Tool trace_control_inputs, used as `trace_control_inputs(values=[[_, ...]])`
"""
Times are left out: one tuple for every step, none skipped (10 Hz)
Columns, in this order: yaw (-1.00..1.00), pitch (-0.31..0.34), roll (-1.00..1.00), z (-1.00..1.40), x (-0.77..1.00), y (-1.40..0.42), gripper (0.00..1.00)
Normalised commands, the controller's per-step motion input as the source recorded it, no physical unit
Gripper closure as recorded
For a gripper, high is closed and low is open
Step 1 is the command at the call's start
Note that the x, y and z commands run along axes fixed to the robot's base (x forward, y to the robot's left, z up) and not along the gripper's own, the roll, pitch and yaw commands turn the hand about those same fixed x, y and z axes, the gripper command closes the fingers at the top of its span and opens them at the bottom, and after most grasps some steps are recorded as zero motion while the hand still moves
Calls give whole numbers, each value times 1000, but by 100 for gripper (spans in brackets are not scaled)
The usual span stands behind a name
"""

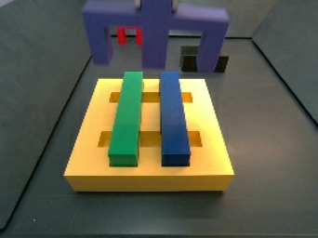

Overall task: Pick up the purple object. Move up. Place the purple object on the fixture. Regrasp the purple object. Move to above the board. Insert the purple object.
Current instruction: Insert the purple object.

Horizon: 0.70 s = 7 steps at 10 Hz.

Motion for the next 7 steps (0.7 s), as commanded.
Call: trace_control_inputs(values=[[134, -230, -316, -271, -120, 0, 100], [203, -251, -350, -206, -17, 0, 100], [294, -169, -311, -354, 6, 0, 100], [334, -60, -263, -469, 0, -63, 100], [260, -24, -201, -511, 0, -100, 100], [100, -59, 0, -326, -17, -229, 100], [0, 0, 169, -394, 0, -331, 100]])
